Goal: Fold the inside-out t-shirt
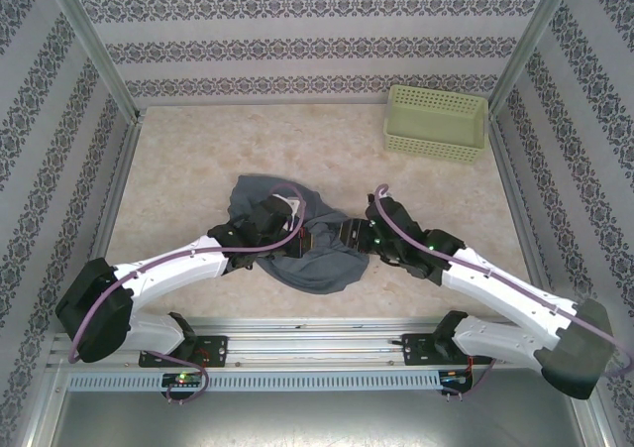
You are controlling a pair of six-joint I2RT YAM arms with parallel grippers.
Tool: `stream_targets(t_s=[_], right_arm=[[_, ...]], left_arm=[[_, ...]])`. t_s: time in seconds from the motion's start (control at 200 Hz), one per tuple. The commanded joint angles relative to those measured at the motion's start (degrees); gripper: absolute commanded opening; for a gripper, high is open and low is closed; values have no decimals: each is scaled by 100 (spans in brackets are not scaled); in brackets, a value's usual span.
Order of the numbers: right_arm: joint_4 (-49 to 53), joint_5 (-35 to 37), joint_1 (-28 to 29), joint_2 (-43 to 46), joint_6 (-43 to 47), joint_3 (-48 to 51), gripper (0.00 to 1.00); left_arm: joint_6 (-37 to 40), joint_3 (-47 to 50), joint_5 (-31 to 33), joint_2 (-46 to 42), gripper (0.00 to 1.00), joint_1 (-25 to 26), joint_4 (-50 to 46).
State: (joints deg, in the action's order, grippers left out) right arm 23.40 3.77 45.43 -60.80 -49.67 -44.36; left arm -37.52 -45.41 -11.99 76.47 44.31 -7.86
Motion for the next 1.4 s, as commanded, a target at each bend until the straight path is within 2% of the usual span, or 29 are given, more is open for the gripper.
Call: stream_targets(t_s=[0.0, 0.1, 0.29, 0.455, 0.61, 0.859, 0.964, 1.184, 1.394], right_arm=[[-481, -352, 117, -363, -881, 199, 48], [-694, -118, 181, -565, -1326, 257, 44], [-892, 242, 80, -859, -1463, 254, 39], [-969, 30, 50, -1354, -1492, 138, 40], [-613, 199, 42, -1699, -1585, -22, 41], [-886, 109, -146, -2110, -1451, 47, 39], [-710, 48, -261, -2307, -1130, -170, 31], [-521, 184, -328, -2235, -697, -404, 0], [-706, 207, -133, -1180, -139, -270, 0]], left_arm=[[37, 133, -77, -33, 0, 112, 349], [-30, 190, -95, -49, 0, 147, 444], [-32, 205, -98, -91, 0, 225, 438], [-67, 229, -72, -108, 0, 278, 486], [-89, 233, -79, -103, 0, 314, 559], [-69, 292, 88, -248, 0, 332, 540], [-11, 326, 219, -417, 0, 332, 501], [1, 236, 240, -457, 0, 336, 344], [141, -121, 855, -441, 0, 210, -487]])
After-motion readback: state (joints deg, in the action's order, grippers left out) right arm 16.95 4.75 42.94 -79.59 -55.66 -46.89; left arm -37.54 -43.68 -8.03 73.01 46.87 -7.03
